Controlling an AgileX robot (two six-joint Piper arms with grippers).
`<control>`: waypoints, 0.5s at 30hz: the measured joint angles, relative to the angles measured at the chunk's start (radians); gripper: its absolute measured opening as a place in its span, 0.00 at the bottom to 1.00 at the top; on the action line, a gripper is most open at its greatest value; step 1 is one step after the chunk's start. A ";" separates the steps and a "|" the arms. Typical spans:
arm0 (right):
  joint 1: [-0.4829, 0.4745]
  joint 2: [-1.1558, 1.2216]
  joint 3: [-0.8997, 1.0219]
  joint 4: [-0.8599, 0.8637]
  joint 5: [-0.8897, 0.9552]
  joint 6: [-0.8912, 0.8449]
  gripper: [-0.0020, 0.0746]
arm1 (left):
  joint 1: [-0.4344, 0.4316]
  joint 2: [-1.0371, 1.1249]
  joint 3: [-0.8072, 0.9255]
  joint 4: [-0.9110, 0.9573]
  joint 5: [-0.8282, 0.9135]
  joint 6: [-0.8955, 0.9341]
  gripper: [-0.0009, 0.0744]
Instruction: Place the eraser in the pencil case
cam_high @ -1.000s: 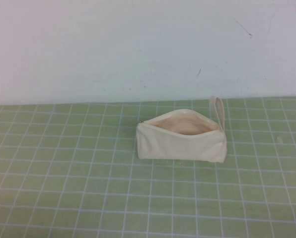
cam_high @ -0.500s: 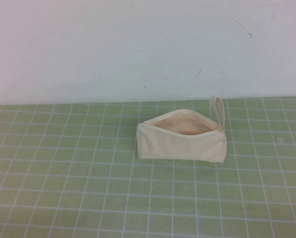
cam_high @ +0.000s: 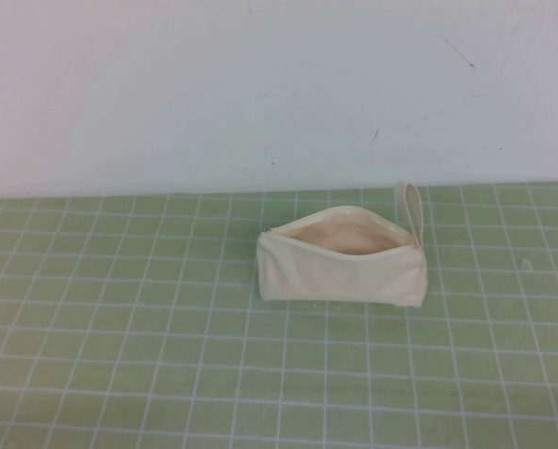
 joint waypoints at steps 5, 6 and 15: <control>0.000 0.000 0.000 0.000 0.000 0.000 0.03 | 0.000 0.000 0.000 -0.004 0.002 0.001 0.01; 0.000 0.000 0.000 0.000 0.000 0.000 0.03 | 0.000 0.000 0.000 -0.004 0.002 0.001 0.01; 0.000 0.000 0.000 0.000 0.000 0.000 0.03 | 0.000 0.000 0.000 -0.006 0.002 0.001 0.01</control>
